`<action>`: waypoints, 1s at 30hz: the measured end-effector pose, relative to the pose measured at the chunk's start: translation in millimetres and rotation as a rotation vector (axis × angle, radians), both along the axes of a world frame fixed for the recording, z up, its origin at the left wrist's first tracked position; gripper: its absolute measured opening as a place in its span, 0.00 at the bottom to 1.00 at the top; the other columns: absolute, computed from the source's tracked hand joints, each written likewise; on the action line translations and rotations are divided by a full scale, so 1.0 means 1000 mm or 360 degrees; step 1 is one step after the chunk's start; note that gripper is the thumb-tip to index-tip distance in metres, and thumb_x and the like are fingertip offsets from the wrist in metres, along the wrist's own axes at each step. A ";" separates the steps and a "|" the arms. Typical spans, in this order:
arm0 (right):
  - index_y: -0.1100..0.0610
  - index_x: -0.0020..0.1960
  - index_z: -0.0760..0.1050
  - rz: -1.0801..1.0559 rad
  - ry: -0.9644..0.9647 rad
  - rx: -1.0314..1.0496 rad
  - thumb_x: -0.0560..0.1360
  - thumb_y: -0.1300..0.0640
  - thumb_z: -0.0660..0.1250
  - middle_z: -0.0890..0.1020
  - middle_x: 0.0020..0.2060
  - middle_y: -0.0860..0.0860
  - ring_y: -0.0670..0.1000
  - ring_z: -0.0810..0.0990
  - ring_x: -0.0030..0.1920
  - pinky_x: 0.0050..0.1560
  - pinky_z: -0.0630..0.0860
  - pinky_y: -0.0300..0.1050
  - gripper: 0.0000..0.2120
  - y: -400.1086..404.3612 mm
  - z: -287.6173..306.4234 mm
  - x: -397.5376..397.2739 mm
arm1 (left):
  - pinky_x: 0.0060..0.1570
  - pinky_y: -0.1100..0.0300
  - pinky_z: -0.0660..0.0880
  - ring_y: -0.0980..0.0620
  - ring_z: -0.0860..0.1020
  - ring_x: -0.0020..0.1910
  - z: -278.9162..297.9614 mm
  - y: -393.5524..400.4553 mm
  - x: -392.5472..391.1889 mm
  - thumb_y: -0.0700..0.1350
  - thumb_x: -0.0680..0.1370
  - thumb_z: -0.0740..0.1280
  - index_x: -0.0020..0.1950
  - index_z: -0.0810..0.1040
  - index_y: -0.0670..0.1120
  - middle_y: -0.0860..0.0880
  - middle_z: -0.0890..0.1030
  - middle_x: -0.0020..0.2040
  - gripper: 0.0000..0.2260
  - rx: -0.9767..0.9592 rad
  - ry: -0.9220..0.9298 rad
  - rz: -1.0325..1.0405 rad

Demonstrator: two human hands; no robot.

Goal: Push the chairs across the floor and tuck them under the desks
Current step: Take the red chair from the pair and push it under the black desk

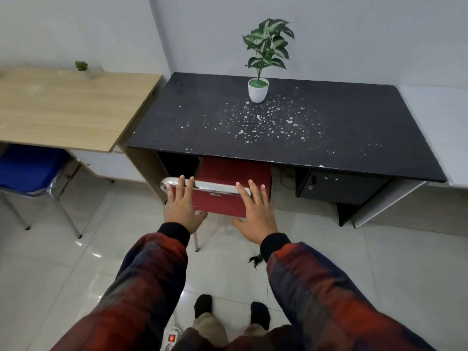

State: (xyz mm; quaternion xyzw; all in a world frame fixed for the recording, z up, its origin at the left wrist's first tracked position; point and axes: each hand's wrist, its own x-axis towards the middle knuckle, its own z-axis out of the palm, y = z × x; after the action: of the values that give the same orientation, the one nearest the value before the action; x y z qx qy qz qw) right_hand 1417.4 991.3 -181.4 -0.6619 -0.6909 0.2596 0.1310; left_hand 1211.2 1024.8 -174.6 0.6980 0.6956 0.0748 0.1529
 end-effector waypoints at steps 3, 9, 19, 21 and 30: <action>0.40 0.80 0.45 -0.0027 0.0085 -0.0017 0.76 0.48 0.67 0.40 0.80 0.46 0.57 0.38 0.80 0.77 0.52 0.61 0.41 -0.006 0.005 0.001 | 0.68 0.49 0.68 0.42 0.64 0.73 0.009 -0.012 -0.002 0.48 0.73 0.74 0.80 0.51 0.48 0.49 0.47 0.80 0.43 -0.0036 -0.0199 -0.0030; 0.54 0.67 0.75 -0.0420 0.0799 -0.0345 0.78 0.52 0.68 0.67 0.75 0.51 0.50 0.66 0.73 0.69 0.65 0.44 0.18 -0.057 0.008 0.010 | 0.67 0.53 0.69 0.45 0.69 0.70 0.004 -0.061 -0.007 0.47 0.75 0.72 0.74 0.65 0.46 0.46 0.67 0.74 0.30 -0.0397 -0.0548 0.0008; 0.54 0.53 0.79 -0.0950 0.1100 -0.0408 0.79 0.56 0.66 0.81 0.50 0.49 0.49 0.79 0.46 0.44 0.76 0.42 0.05 -0.185 0.013 -0.039 | 0.55 0.55 0.75 0.48 0.77 0.59 0.000 -0.192 -0.053 0.48 0.76 0.70 0.64 0.75 0.50 0.52 0.75 0.64 0.17 -0.0648 -0.1028 0.0035; 0.55 0.54 0.80 -0.0923 0.1128 -0.0439 0.79 0.56 0.66 0.81 0.51 0.49 0.49 0.79 0.48 0.47 0.76 0.41 0.07 -0.210 0.015 -0.055 | 0.53 0.58 0.74 0.48 0.77 0.59 0.001 -0.216 -0.066 0.48 0.76 0.70 0.64 0.75 0.50 0.52 0.76 0.63 0.16 -0.0630 -0.1044 0.0036; 0.56 0.54 0.80 -0.0976 0.1091 -0.0509 0.78 0.57 0.67 0.80 0.49 0.52 0.49 0.78 0.44 0.45 0.74 0.40 0.07 -0.323 0.021 -0.082 | 0.51 0.59 0.72 0.47 0.76 0.60 -0.001 -0.309 -0.079 0.47 0.77 0.70 0.66 0.74 0.47 0.49 0.75 0.65 0.19 -0.0700 -0.0986 -0.0119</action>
State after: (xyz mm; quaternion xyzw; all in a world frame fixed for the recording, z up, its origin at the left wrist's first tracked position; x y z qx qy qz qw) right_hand 1335.6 668.6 -160.9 -0.7232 -0.3324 0.5150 0.3182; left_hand 1132.3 716.1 -175.9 0.6176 0.5899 0.1257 0.5047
